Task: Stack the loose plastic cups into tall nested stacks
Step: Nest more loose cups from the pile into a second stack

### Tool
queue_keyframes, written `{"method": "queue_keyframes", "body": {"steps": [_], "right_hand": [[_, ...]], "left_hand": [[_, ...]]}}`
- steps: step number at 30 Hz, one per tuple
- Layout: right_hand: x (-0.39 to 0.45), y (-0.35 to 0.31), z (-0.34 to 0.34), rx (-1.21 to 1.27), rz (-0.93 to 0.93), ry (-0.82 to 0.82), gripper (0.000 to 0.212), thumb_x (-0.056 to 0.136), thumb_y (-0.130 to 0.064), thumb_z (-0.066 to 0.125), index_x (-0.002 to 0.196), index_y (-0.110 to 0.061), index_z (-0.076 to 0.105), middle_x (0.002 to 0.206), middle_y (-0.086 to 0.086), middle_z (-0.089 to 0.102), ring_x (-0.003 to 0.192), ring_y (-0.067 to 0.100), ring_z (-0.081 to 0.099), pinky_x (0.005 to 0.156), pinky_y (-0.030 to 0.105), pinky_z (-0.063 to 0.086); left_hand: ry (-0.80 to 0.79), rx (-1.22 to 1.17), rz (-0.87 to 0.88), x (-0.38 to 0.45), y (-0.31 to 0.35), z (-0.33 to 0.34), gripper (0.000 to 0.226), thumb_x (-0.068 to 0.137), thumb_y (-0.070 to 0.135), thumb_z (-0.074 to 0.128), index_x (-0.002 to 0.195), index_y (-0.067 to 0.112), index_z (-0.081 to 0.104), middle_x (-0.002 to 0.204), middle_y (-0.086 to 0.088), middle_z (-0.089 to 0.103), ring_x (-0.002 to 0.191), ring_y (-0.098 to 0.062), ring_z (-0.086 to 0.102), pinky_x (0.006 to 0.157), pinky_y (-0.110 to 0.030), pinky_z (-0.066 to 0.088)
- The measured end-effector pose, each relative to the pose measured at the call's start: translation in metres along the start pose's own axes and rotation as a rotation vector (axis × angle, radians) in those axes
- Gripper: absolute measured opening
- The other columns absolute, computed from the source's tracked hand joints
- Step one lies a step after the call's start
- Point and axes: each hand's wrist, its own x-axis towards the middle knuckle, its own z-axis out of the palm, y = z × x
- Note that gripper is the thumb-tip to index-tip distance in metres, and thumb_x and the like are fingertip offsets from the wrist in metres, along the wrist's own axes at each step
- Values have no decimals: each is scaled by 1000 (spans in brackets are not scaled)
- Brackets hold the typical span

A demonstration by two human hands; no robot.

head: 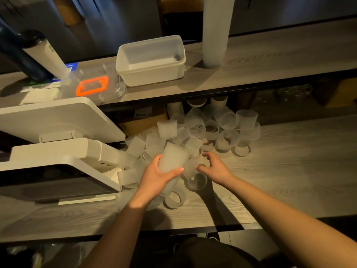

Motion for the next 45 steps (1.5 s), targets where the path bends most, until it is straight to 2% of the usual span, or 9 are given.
{"method": "queue_keyframes", "body": {"steps": [6,13,18,20,23,28,39,42,45], "right_hand": [[2,15,21,-85,37,-96,105,72,-52,83,153,-18,27,154,7,37,141,27,37,113,44,39],[23,6,48,-135,107,0,91,79,-57,75,148,-13,34,147,9,46,136,28,42,110,43,42],[34,0,62,-218,153,78,82,81,-56,73,143,-14,38,138,10,54,129,30,50,106,48,44],[38,3,66,-119,188,74,78,80,-48,77,140,-18,37,135,9,57,126,31,53,104,50,46],[42,5,66,91,259,55,74,81,-39,79,138,-21,35,134,9,59,121,31,58,102,51,49],[38,4,58,329,367,64,69,85,-34,77,137,-17,35,135,13,54,120,31,57,95,41,50],[0,9,37,550,348,251,78,78,-37,81,139,-21,36,127,11,57,110,27,60,92,41,54],[-18,1,28,729,288,313,70,83,-28,78,140,-19,38,123,8,58,109,23,60,88,34,52],[-31,-11,18,871,195,344,71,81,-22,78,141,-22,40,123,7,54,111,26,60,92,37,53]], "left_hand": [[33,-26,-22,-1,0,-8,66,71,48,84,124,30,50,112,14,59,99,-3,58,70,-21,48],[71,-51,-76,2,-11,-15,67,70,47,85,123,32,48,114,10,59,104,-10,58,84,-34,55],[92,-44,-106,5,-21,-19,81,65,50,88,132,24,50,119,4,59,108,-16,58,84,-32,54],[85,-48,-117,6,-25,-21,85,61,54,86,131,23,50,119,2,59,107,-17,59,81,-31,55],[74,-48,-126,6,-25,-24,79,67,47,88,131,22,49,118,2,58,102,-12,58,72,-22,51],[77,-52,-121,6,-28,-28,71,70,40,87,128,24,49,114,7,59,99,-7,58,70,-20,49],[-28,33,-13,-1,-20,-33,73,69,53,83,128,36,43,116,13,55,102,-5,55,73,-22,47],[-44,84,14,-5,-15,-33,70,70,52,83,124,35,42,115,11,54,103,-10,55,71,-22,46],[-57,103,48,-9,-13,-34,69,69,50,84,122,35,43,113,11,55,104,-13,56,70,-22,45]]}}
